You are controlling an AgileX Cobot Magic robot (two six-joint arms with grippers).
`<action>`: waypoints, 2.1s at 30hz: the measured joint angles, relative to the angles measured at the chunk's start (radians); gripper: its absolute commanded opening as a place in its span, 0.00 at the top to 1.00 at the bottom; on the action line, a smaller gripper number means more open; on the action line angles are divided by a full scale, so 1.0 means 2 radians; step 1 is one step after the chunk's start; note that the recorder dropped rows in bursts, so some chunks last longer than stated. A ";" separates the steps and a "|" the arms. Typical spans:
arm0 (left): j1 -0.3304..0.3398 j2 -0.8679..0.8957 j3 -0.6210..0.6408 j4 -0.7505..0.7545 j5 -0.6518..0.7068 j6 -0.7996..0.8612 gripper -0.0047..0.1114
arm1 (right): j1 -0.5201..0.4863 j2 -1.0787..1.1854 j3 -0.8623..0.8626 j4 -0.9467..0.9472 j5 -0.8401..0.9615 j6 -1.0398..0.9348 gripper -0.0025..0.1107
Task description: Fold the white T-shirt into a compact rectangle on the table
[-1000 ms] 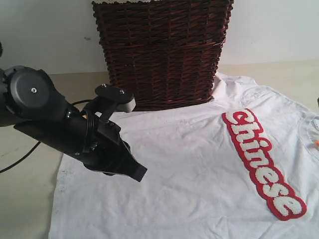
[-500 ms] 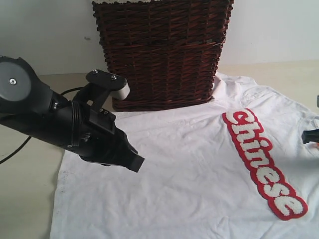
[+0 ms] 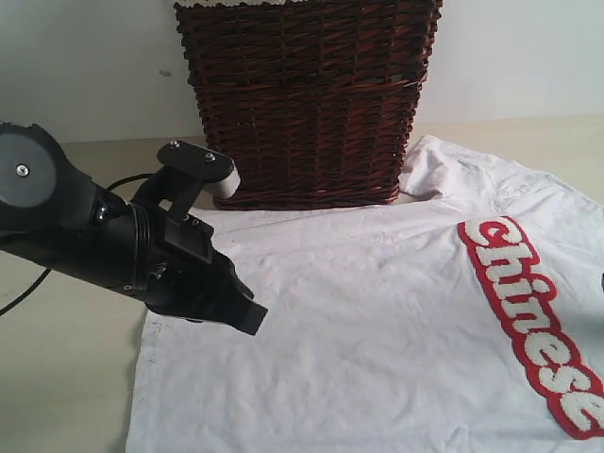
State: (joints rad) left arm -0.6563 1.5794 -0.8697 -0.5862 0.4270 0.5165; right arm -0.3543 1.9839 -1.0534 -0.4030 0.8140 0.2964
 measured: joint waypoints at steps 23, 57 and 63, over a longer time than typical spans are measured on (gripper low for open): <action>-0.023 -0.049 0.009 -0.039 -0.019 0.065 0.96 | -0.002 -0.170 -0.024 0.334 -0.085 -0.281 0.80; -0.024 -0.167 0.009 0.427 0.121 0.206 0.06 | 0.095 -0.186 -0.024 0.528 -0.039 -0.431 0.70; -0.011 -0.138 -0.002 0.410 0.131 0.216 0.06 | 0.095 -0.186 -0.024 0.529 -0.040 -0.431 0.70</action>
State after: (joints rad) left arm -0.6783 1.3027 -0.8746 0.2338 0.6884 0.9481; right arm -0.1645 1.6111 -1.1012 0.6543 0.7337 -0.5647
